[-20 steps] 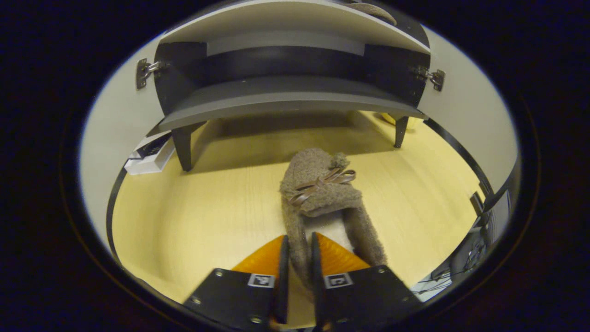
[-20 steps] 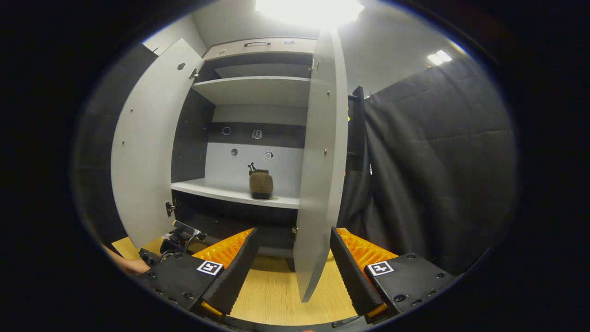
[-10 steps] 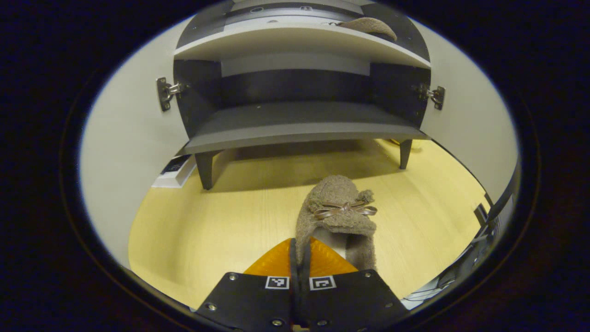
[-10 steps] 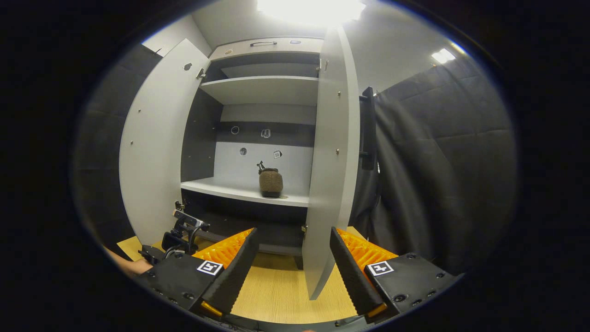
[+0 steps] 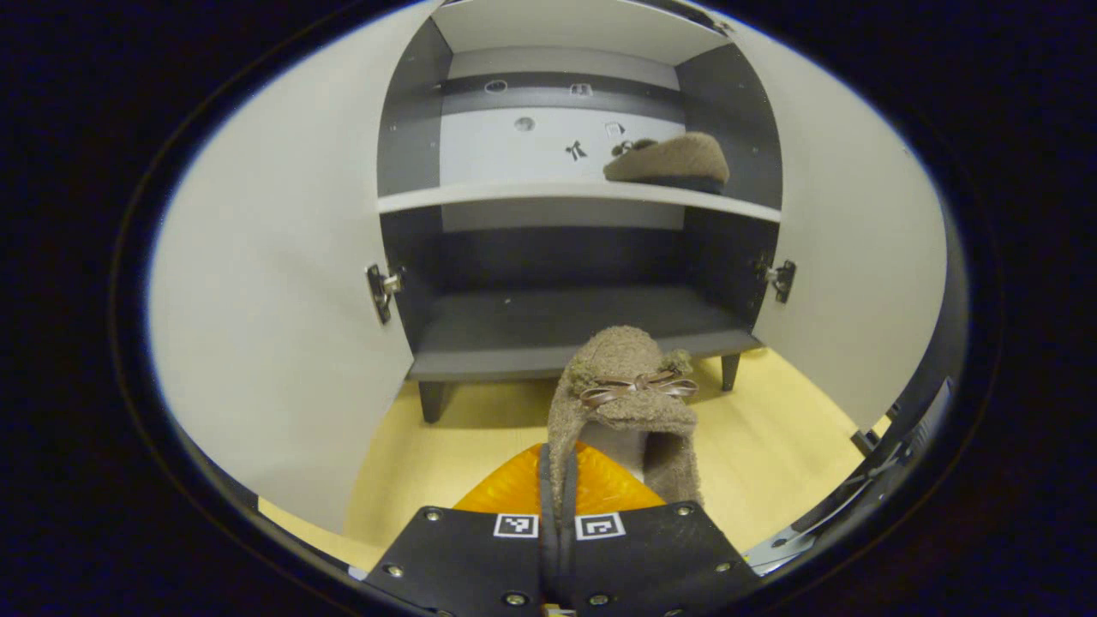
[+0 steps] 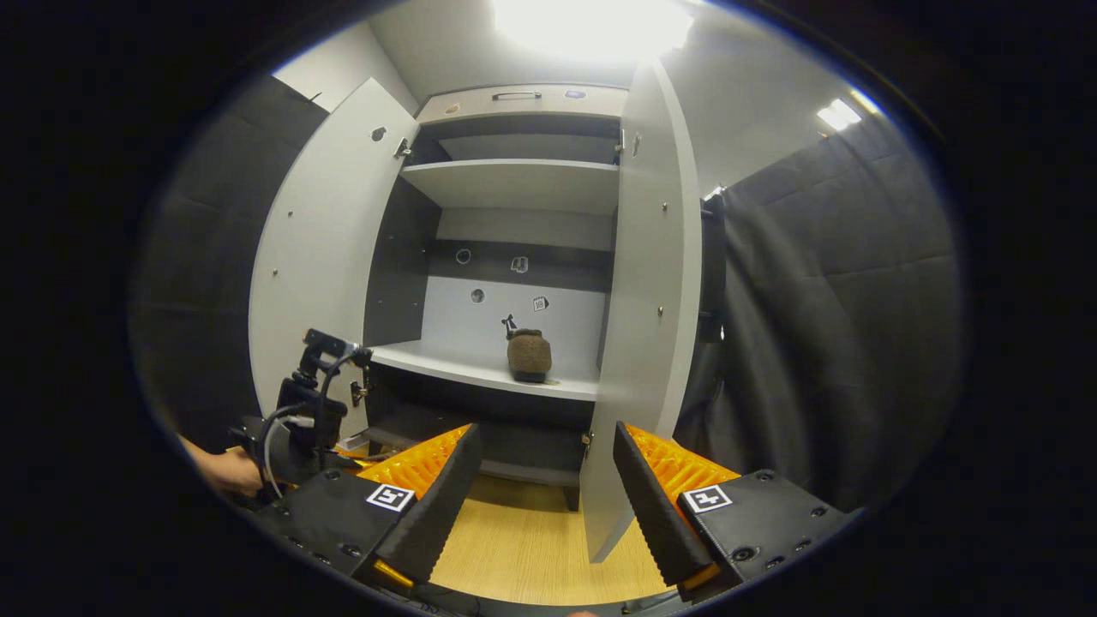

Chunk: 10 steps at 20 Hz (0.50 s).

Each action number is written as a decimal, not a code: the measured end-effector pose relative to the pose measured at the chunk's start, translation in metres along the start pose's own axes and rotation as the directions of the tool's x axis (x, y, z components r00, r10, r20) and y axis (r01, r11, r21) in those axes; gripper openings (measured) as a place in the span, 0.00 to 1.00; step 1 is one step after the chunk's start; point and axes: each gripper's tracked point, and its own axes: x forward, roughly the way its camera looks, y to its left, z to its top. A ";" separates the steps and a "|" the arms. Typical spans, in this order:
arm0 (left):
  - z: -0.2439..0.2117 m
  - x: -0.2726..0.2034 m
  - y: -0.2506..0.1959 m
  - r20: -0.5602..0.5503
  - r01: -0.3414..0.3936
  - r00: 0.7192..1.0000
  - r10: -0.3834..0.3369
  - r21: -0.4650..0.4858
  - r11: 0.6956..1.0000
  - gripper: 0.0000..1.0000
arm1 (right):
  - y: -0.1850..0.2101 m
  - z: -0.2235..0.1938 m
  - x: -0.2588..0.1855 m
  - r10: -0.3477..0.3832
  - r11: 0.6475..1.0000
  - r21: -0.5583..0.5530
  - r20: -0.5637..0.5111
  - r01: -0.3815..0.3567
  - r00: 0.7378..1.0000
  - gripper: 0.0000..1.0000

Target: Grab one shoe with the right hand and put it into the shoe cabinet, grab the other shoe with the left hand and put it into the shoe cabinet; then close the right door with the right hand and the left door with the left hand.

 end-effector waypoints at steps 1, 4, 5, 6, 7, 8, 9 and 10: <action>0.013 -0.006 0.001 0.025 0.002 1.000 -0.002 -0.007 1.000 0.08 | 0.001 0.002 -0.001 0.003 1.000 0.002 0.007 -0.003 1.000 0.98; 0.045 -0.019 0.005 0.111 0.006 0.994 -0.002 -0.028 1.000 0.01 | 0.000 0.004 -0.001 0.000 1.000 0.020 0.012 0.000 1.000 0.98; 0.054 -0.021 0.004 0.146 0.011 0.989 -0.005 -0.039 0.999 0.01 | -0.003 0.004 -0.001 -0.008 1.000 0.022 0.013 0.008 1.000 0.98; 0.071 -0.026 0.004 0.177 0.019 0.984 -0.010 -0.048 0.999 0.01 | -0.005 0.004 0.000 -0.017 1.000 0.018 0.014 0.017 1.000 0.98; 0.094 -0.033 0.008 0.209 0.025 0.978 -0.013 -0.055 0.998 0.00 | -0.006 0.004 0.001 -0.024 1.000 0.012 0.014 0.024 1.000 0.98; 0.112 -0.032 0.009 0.242 0.028 0.970 -0.013 -0.059 0.998 0.01 | -0.007 0.005 0.000 -0.028 1.000 0.007 0.015 0.028 1.000 0.98; 0.129 -0.034 0.010 0.268 0.027 0.963 -0.009 -0.062 0.998 0.01 | -0.008 0.006 0.001 -0.028 1.000 0.003 0.018 0.028 0.999 0.98; 0.147 -0.029 0.012 0.289 0.022 0.957 -0.002 -0.066 0.998 0.01 | -0.008 0.007 0.000 -0.029 1.000 0.000 0.022 0.029 0.999 0.98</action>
